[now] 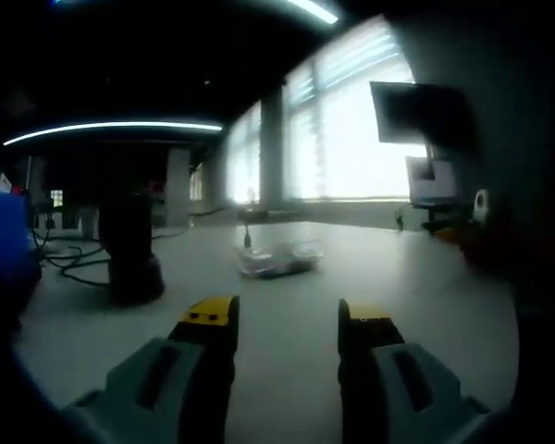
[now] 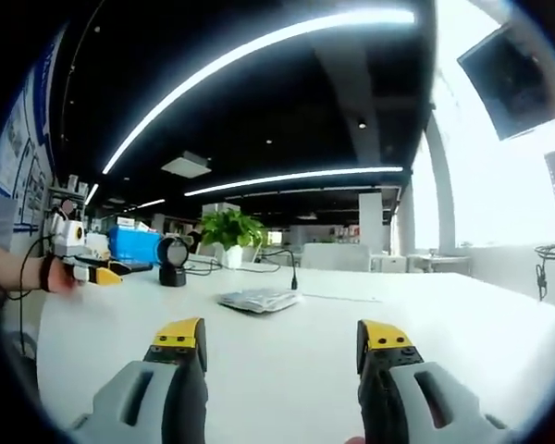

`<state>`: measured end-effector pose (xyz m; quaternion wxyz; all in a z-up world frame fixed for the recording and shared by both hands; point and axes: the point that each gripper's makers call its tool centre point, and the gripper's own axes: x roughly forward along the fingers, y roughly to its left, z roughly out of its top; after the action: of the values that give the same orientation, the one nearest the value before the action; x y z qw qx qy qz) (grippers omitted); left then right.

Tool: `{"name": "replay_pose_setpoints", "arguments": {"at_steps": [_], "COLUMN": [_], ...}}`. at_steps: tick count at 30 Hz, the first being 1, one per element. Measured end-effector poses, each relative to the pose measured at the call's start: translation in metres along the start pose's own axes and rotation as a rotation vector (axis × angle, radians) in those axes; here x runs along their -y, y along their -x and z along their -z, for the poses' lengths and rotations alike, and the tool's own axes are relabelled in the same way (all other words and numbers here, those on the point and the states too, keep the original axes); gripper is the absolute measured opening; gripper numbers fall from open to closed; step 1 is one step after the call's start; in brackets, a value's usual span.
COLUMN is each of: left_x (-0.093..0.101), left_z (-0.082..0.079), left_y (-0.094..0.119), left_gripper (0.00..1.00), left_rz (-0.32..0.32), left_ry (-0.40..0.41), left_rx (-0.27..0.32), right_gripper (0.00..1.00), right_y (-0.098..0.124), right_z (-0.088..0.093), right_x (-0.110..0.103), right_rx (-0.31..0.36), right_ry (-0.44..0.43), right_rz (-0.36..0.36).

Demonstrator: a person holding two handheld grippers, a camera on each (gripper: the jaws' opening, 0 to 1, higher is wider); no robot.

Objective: Clip sheet goods on table flip sheet goods clip sheet goods scan sheet goods put sheet goods back to table

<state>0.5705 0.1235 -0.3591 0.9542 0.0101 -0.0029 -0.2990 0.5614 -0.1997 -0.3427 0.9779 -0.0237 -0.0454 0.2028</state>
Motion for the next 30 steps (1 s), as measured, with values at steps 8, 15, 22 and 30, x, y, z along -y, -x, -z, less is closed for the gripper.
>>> {"name": "replay_pose_setpoints", "arguments": {"at_steps": [8, 15, 22, 30], "left_x": [0.002, -0.002, 0.004, 0.003], "left_z": [0.006, 0.001, 0.003, 0.001], "left_y": [-0.003, 0.001, 0.0, 0.001], "left_gripper": [0.34, 0.35, 0.35, 0.35], "left_rz": [0.01, -0.007, 0.012, 0.008], "left_ry": [-0.001, 0.012, -0.006, -0.003], "left_rx": [-0.032, -0.006, -0.014, -0.002], "right_gripper": [0.59, 0.59, 0.57, 0.55], "right_y": [0.004, 0.002, 0.003, 0.001], "right_z": [-0.008, -0.001, 0.001, 0.004], "right_x": [0.005, 0.002, 0.007, 0.004], "right_rx": [0.043, 0.012, 0.001, -0.018], "right_ry": [-0.019, -0.02, -0.023, -0.012], "right_rz": [0.044, 0.034, 0.057, 0.054]}}
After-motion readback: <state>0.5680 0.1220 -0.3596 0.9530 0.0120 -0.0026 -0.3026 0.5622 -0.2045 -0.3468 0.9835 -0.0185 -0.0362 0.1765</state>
